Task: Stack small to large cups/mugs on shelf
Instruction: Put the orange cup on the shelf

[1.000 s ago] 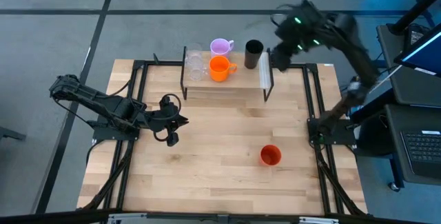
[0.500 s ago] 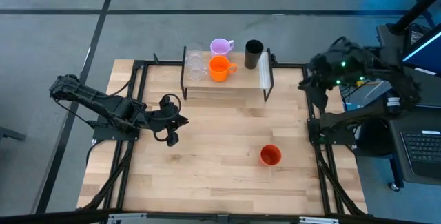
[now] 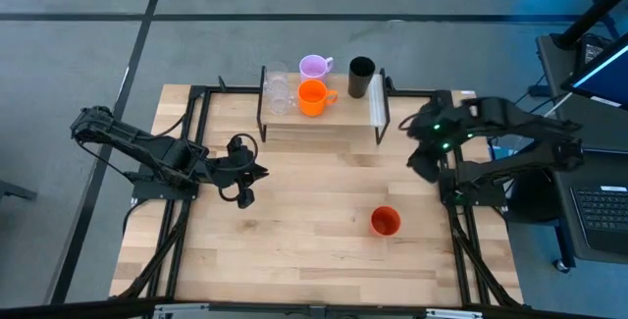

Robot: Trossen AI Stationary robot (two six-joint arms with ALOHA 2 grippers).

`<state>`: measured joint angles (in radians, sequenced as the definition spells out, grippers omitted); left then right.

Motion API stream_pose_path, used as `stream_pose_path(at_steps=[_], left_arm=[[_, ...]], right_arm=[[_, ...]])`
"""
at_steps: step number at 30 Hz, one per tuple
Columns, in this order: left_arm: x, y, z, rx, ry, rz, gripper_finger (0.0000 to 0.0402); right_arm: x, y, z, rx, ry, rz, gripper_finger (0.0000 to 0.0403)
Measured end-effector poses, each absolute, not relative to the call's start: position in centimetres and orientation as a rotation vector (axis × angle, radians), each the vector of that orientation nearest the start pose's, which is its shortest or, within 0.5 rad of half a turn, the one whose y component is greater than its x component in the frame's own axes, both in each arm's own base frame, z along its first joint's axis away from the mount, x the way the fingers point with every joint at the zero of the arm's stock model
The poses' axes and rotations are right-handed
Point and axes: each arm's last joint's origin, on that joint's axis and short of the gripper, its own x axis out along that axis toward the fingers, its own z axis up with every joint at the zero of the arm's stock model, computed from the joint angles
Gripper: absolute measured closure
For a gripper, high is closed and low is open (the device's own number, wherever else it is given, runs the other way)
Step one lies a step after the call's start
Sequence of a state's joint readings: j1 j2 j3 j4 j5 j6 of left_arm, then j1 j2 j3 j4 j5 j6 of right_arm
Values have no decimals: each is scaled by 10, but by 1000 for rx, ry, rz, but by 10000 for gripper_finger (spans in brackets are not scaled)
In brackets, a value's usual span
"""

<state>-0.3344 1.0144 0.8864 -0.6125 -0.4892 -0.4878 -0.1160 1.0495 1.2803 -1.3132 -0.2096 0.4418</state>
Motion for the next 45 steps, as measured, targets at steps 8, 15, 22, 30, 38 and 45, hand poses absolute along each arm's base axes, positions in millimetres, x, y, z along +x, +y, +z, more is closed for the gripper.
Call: stream_pose_path(at_steps=[8,15,22,30,38,45], left_arm=[[193,-53,293,-172,622,307,360],[193,-53,293,-172,621,307,360],[193,-53,293,-171,621,307,360],[194,-53,293,-171,621,308,360],[193,-53,293,-171,621,307,360],[194,-53,293,-171,621,307,360]], right_arm=[[177,-13,318,707,1130,-169,319],[182,-13,291,648,1152,-138,319],[191,-15,275,578,1092,-100,319],[195,-15,275,516,1044,-67,249],[199,-11,279,631,1003,9,184],[202,13,286,633,1007,32,182]])
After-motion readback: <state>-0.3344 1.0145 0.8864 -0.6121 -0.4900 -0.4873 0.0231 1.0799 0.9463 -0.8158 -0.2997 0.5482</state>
